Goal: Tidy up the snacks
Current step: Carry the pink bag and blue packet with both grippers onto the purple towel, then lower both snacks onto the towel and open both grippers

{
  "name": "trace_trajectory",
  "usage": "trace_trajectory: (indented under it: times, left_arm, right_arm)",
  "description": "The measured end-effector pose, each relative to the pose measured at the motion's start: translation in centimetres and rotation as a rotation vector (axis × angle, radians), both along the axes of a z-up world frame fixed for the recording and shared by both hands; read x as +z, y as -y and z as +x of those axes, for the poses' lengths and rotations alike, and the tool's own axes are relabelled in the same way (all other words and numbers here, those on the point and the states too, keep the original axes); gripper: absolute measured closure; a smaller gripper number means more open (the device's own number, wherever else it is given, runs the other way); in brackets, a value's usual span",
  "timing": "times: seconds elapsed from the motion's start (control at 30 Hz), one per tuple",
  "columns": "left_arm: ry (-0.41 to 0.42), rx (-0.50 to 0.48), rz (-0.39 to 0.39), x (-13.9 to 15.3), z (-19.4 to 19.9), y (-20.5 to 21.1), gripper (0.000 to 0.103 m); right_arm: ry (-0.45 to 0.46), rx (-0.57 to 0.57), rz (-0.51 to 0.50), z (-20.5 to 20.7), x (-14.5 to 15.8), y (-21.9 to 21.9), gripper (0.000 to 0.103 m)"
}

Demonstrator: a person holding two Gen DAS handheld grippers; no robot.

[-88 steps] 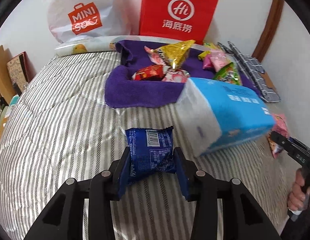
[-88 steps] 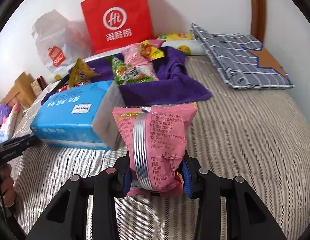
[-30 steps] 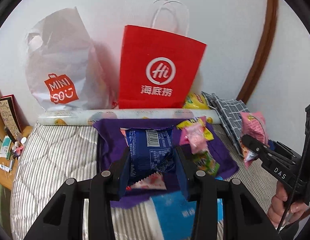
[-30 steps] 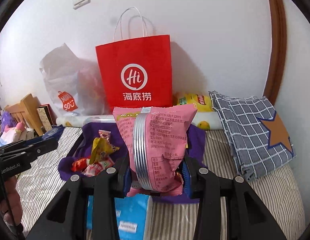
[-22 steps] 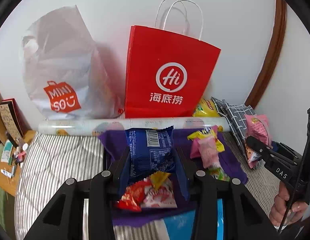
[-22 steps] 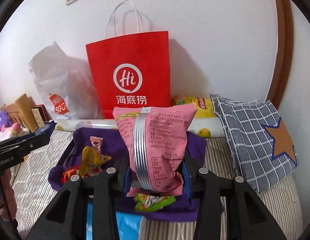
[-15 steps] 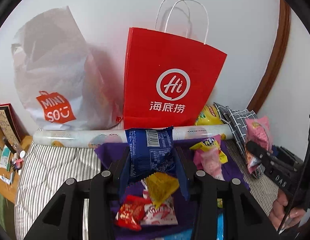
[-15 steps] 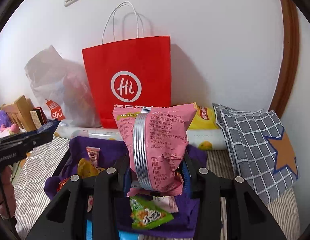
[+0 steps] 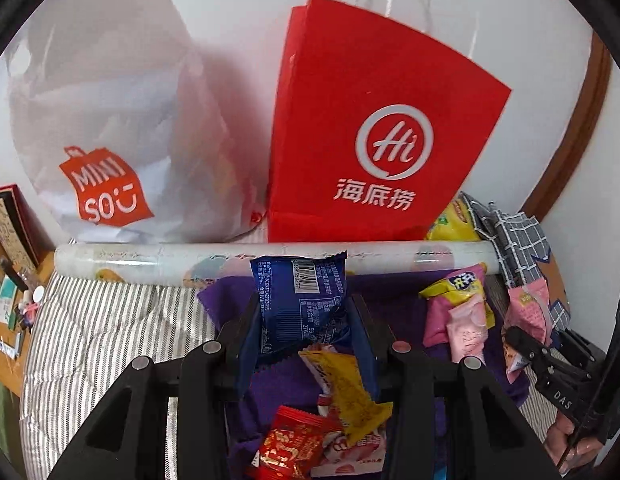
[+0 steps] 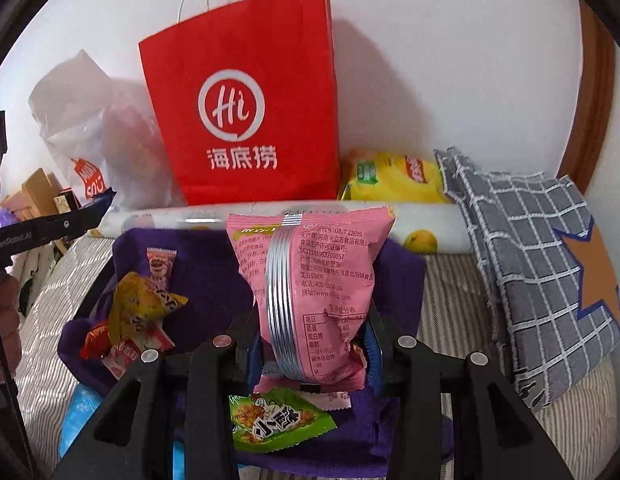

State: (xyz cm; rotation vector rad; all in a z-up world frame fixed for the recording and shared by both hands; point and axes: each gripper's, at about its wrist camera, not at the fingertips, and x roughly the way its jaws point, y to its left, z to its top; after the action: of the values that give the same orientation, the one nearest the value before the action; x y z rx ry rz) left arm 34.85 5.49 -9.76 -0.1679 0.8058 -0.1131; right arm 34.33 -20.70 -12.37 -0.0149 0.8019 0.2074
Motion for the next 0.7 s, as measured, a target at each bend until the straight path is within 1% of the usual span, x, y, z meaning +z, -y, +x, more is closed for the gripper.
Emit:
trace_trajectory:
  times: [0.23,0.5,0.7]
  left_arm:
    - [-0.029,0.008,-0.034,-0.6,0.3,-0.5,0.063]
    - [-0.059,0.010,-0.024,-1.3,0.7,-0.2,0.063]
    - [-0.084,0.021,-0.014,-1.8,1.0,-0.1,0.063]
  right_arm:
    - [-0.028,0.037,-0.014,0.1,-1.2,-0.2,0.062]
    - [-0.025,0.011,-0.042,0.5,-1.5,0.2,0.062]
    - [-0.017,0.035,-0.062,0.2,-1.5,-0.3,0.062]
